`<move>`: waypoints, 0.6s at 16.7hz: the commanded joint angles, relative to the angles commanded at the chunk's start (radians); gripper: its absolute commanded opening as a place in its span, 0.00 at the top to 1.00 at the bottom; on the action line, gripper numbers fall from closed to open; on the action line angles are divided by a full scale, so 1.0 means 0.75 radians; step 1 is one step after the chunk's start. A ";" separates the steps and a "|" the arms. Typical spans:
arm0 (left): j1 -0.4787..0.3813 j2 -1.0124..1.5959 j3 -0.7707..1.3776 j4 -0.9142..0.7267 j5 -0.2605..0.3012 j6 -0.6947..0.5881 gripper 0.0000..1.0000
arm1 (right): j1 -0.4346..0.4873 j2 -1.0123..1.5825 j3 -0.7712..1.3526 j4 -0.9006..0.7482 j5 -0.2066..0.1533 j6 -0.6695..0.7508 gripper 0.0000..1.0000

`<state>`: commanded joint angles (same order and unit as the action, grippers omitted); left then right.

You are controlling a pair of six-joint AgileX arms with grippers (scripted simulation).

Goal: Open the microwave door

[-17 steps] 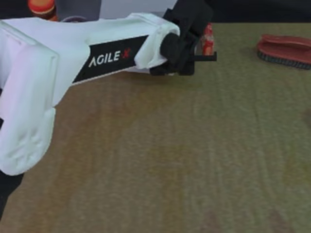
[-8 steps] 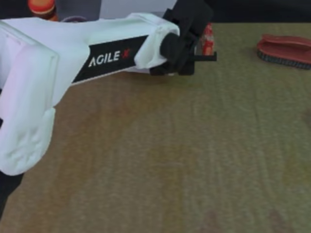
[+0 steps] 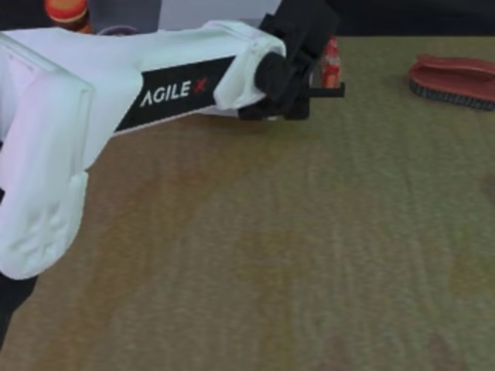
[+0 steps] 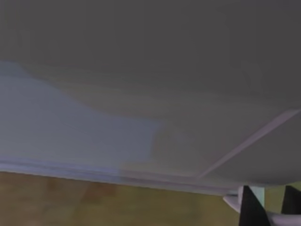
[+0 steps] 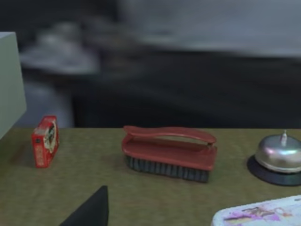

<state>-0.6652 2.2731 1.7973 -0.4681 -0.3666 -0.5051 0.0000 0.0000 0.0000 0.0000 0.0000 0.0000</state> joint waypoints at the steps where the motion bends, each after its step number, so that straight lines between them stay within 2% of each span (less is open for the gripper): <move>1: 0.000 0.000 0.000 0.000 0.000 0.000 1.00 | 0.000 0.000 0.000 0.000 0.000 0.000 0.00; 10: 0.003 -0.038 -0.075 0.045 0.031 0.043 1.00 | 0.000 0.000 0.000 0.000 0.000 0.000 0.00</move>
<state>-0.6629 2.2446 1.7412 -0.4346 -0.3435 -0.4725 0.0000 0.0000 0.0000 0.0000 0.0000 0.0000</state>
